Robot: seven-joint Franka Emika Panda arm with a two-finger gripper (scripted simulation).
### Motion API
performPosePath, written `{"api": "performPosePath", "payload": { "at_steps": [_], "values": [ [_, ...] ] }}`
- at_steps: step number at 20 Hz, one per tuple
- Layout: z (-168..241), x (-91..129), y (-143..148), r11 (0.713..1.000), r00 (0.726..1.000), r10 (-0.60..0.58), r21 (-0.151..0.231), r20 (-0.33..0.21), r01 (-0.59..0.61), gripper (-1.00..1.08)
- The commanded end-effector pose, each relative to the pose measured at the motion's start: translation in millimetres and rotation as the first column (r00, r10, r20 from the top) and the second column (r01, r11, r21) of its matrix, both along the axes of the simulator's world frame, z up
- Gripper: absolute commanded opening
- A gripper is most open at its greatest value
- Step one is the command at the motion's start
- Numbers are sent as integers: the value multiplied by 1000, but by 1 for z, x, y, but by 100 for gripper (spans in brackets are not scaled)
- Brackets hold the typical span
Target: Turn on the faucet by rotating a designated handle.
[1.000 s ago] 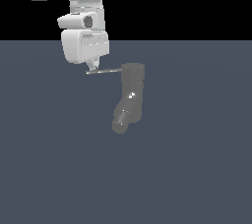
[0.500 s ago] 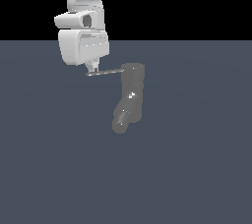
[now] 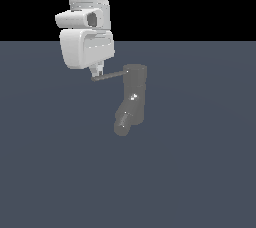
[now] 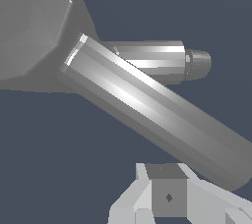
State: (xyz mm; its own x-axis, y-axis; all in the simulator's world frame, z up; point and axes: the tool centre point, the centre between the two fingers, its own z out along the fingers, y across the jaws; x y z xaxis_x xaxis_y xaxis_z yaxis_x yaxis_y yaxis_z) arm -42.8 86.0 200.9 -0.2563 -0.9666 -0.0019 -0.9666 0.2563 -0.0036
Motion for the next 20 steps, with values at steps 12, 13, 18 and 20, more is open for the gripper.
{"api": "performPosePath", "payload": {
  "at_steps": [12, 13, 18, 20],
  "values": [
    [0, -40, -23, 1000, 1000, -1, -1, -3, 1, -100],
    [0, -43, -24, 1000, 1000, -1, -1, -3, 1, -100],
    [0, -55, -30, 1000, 1000, 1, -1, -4, -1, -100],
    [0, -52, -32, 1000, 1000, 3, 0, -2, -3, -100]
  ]
}}
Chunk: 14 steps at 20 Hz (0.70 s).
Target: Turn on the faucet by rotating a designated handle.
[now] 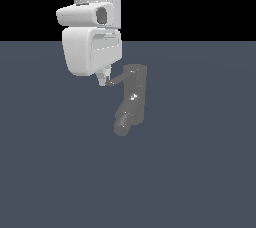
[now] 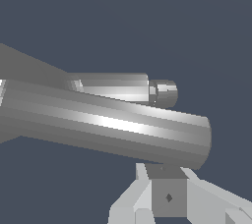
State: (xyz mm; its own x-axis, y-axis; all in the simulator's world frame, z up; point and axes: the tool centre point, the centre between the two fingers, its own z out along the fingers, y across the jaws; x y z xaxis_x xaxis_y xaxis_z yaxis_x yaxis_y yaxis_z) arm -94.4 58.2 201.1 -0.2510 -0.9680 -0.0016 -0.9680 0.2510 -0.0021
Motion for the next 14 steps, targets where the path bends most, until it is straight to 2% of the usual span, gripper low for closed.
{"api": "performPosePath", "payload": {
  "at_steps": [1, 14],
  "values": [
    [0, -2, -9, 1000, 1000, -2, 0, 0, 2, -100],
    [0, -18, -74, 1000, 1000, -3, 0, -2, 3, -100]
  ]
}}
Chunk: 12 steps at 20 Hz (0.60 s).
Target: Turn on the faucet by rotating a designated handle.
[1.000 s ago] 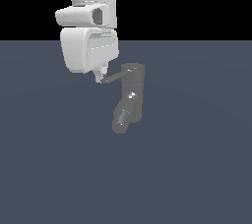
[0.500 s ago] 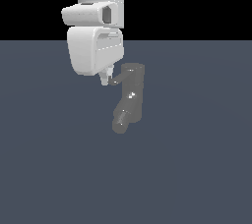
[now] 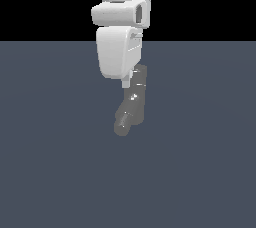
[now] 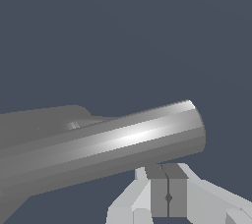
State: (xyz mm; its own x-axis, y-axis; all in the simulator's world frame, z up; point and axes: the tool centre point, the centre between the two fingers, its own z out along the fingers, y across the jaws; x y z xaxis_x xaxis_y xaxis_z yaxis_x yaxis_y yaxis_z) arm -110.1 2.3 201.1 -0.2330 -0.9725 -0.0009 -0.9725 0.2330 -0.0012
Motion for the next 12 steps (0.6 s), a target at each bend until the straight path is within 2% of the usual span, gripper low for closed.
{"api": "performPosePath", "payload": {
  "at_steps": [1, 6, 7, 8, 12],
  "values": [
    [0, -4, -23, 1000, 1000, -22, 0, -1, 22, -100],
    [0, -10, -50, 1000, 1000, -23, -1, -1, 23, -100],
    [0, -10, -50, 1000, 1000, -23, -1, -1, 23, -100],
    [0, -7, -34, 1000, 1000, 2, -1, 0, -2, -100],
    [0, 2, -51, 1000, 1000, -2, -1, 0, 2, -100]
  ]
}}
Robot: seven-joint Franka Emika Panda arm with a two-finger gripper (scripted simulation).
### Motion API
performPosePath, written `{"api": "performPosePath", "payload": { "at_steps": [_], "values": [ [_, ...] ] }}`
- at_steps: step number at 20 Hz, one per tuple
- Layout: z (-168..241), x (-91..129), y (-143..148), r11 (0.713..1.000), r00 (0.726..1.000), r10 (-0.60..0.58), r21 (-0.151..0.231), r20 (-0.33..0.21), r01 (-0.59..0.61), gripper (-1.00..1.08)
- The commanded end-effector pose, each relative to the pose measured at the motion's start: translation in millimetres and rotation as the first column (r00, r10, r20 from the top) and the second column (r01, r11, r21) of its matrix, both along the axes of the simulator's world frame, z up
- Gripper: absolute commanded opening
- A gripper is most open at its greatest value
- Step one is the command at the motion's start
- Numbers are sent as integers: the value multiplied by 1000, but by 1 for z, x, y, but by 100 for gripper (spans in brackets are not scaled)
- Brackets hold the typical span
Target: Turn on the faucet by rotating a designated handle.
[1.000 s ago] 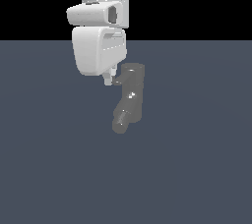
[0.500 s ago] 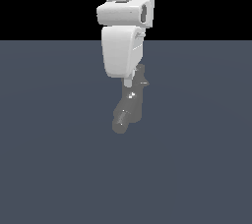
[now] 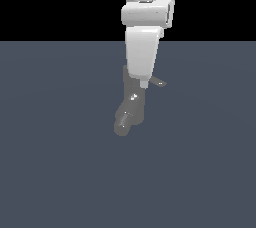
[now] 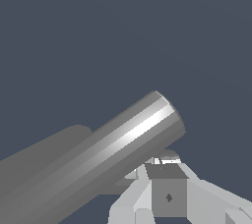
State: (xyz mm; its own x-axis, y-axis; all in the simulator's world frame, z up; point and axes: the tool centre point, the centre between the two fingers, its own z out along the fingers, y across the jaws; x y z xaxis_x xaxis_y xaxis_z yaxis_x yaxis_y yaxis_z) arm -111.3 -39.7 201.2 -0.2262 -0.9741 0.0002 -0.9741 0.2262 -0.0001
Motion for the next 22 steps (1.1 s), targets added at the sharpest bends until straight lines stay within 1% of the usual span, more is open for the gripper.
{"api": "performPosePath", "payload": {
  "at_steps": [1, 19, 22],
  "values": [
    [0, 6, -14, 1000, 1000, -10, 0, 1, 10, -100],
    [0, 45, -88, 1000, 1000, -28, 0, 0, 28, -100],
    [0, 50, -96, 1000, 1000, -29, 0, 0, 29, -100]
  ]
}}
